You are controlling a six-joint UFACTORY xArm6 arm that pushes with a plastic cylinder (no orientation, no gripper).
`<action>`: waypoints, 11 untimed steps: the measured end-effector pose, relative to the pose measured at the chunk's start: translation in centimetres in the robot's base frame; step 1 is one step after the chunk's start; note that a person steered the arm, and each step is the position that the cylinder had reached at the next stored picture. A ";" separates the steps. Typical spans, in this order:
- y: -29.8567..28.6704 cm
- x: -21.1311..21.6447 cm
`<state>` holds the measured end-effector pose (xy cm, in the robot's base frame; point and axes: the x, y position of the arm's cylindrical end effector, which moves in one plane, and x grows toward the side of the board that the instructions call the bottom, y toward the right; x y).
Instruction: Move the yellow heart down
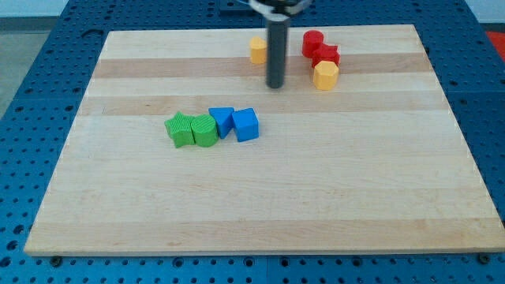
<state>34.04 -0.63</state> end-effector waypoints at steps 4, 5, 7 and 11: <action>-4.6 -12.2; -1.3 -11.3; -0.6 -6.2; -3.1 -0.3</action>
